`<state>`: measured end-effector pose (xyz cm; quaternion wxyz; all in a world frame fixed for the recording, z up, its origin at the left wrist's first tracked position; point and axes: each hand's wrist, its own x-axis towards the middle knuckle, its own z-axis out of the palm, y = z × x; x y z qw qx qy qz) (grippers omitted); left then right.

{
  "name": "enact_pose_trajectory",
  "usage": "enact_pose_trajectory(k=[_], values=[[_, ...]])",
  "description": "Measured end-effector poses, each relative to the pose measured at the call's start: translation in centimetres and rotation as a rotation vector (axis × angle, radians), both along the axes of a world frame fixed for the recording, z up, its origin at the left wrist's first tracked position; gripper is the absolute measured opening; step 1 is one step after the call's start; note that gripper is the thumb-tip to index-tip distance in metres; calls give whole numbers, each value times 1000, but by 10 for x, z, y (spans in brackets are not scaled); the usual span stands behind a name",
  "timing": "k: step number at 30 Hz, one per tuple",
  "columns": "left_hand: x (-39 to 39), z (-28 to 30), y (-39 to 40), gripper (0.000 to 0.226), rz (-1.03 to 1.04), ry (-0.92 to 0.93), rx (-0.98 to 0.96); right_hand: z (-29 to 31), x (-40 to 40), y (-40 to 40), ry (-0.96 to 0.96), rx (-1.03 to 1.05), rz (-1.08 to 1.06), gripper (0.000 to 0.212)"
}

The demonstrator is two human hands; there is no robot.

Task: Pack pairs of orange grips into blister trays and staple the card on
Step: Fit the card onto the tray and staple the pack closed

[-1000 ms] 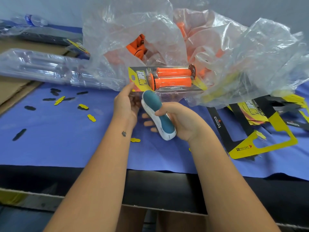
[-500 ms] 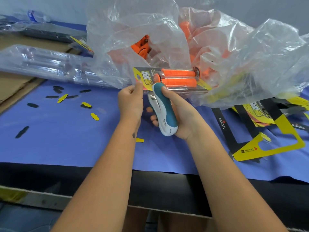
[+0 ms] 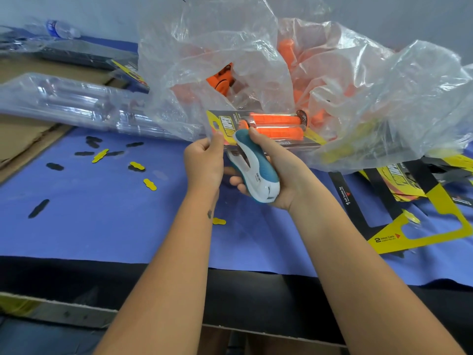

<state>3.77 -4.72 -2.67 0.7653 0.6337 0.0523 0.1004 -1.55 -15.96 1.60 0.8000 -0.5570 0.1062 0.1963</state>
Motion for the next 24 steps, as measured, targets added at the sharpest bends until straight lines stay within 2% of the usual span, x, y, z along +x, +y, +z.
enact_pose_trajectory(k=[5, 10, 19, 24], values=[[-2, 3, 2, 56, 6, -33, 64, -1, 3, 1, -79, -98, -3, 44], [-6, 6, 0, 50, -9, -57, 60, -2, 1, -2, -42, 6, -30, 49], [-7, 6, 1, 55, -46, -227, 241, -6, -12, -12, -34, 131, -78, 42], [-7, 6, -4, 57, -75, -257, 242, -3, -20, -29, -6, 134, -76, 42]])
